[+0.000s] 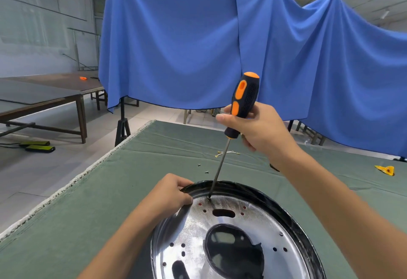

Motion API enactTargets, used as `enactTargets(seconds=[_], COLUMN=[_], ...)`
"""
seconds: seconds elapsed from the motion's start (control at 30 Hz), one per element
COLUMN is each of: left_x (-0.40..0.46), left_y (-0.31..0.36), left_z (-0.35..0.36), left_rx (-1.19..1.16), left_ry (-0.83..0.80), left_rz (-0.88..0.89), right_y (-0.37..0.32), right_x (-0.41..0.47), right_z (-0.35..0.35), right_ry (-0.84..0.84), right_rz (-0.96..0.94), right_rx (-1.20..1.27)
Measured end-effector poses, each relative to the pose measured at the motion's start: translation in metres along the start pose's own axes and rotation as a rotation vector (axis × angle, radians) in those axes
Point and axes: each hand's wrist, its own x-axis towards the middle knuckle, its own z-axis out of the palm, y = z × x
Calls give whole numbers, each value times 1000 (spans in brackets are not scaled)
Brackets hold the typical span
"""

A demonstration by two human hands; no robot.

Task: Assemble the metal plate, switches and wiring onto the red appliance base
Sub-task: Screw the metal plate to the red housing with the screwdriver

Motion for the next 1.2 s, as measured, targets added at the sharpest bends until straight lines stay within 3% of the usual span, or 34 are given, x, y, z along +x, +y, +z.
enactTargets(seconds=[0.07, 0.2, 0.47, 0.6, 0.93, 1.2], left_x=[-2, -4, -6, -6, -3, -3], left_y=[1, 2, 3, 4, 1, -2], left_z=[0, -1, 0, 0, 0, -3], left_rx=[7, 18, 42, -17, 0, 42], left_ry=[-3, -3, 24, 31, 40, 49], left_rz=[4, 20, 40, 26, 39, 70], right_y=[-4, -8, -2, -6, -22, -4], right_x=[-1, -1, 2, 5, -4, -12], right_z=[-2, -6, 12, 8, 11, 0], right_ry=[-129, -302, 110, 65, 240, 427], right_rz=[85, 176, -57, -49, -244, -274], right_rx=[232, 414, -105, -73, -232, -23])
